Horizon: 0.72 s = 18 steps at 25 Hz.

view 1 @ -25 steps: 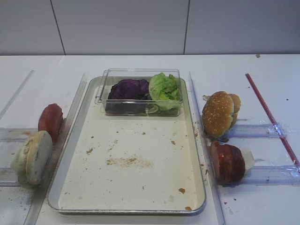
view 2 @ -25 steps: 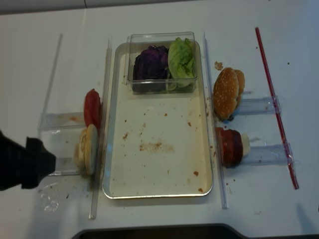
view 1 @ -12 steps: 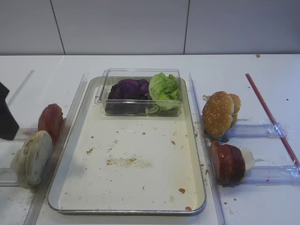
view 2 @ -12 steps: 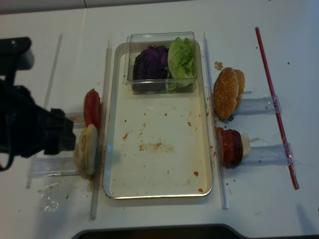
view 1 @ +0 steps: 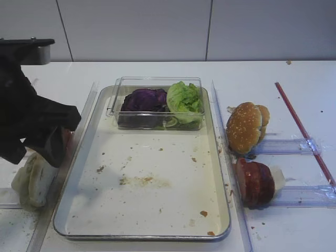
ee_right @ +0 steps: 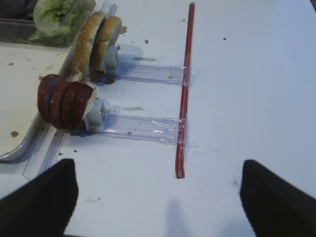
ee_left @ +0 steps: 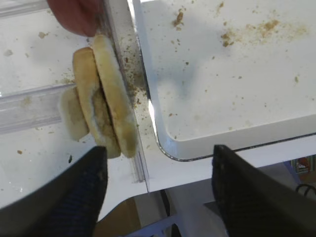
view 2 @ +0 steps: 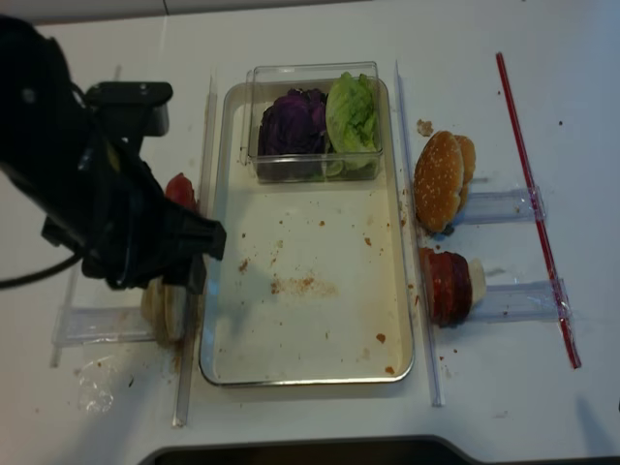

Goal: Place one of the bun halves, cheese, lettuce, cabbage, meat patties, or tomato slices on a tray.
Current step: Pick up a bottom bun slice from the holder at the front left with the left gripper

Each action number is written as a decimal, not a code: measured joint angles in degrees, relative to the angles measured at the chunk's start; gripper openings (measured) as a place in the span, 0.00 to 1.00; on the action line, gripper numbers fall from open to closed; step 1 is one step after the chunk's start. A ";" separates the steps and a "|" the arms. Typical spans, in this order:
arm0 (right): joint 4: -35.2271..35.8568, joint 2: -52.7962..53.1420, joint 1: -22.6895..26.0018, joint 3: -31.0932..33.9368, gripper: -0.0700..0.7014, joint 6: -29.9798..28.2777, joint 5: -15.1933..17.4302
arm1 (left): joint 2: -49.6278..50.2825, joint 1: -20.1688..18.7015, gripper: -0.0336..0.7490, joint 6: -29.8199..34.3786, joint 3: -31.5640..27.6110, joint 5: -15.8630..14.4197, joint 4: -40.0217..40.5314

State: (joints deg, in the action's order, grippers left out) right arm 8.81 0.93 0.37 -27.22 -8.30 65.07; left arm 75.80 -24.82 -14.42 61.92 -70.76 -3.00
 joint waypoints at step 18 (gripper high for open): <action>0.00 0.00 0.00 0.00 0.99 0.22 0.00 | 10.20 -0.22 0.54 -1.82 3.06 0.48 0.75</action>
State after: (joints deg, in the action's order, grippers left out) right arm 8.81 0.93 0.37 -27.22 -8.08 65.07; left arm 86.01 -25.04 -16.24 64.97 -70.28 -2.24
